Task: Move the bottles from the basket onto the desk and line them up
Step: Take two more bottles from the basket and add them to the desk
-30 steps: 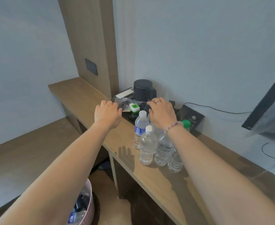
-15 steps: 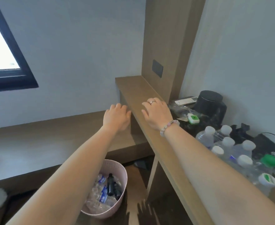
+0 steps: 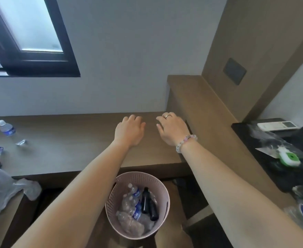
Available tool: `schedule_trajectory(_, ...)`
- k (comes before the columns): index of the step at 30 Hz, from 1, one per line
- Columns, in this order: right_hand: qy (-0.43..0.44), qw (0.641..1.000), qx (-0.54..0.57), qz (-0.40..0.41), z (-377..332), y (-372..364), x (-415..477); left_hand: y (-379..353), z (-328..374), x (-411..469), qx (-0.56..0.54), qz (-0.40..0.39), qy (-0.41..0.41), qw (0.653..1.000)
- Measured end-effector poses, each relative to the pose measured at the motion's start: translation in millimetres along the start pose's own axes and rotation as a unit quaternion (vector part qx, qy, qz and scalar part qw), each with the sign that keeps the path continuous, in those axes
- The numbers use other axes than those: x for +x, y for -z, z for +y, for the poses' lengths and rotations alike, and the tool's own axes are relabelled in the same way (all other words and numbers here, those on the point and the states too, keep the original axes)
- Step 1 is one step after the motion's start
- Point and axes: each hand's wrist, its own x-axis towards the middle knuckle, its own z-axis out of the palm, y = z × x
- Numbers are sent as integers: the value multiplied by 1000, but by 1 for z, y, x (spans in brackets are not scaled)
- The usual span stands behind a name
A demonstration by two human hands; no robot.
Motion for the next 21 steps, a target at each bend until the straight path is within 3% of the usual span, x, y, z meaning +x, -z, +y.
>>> schedule_trajectory(12, -19, 986, 72, -152, -14, -147, 15, -120, -91, -4, -60, -142, 97, 983)
schedule_trajectory(21, -54, 943, 150, -294, -2, -281, -24, -246, -132, -37, -100, -213, 239, 942)
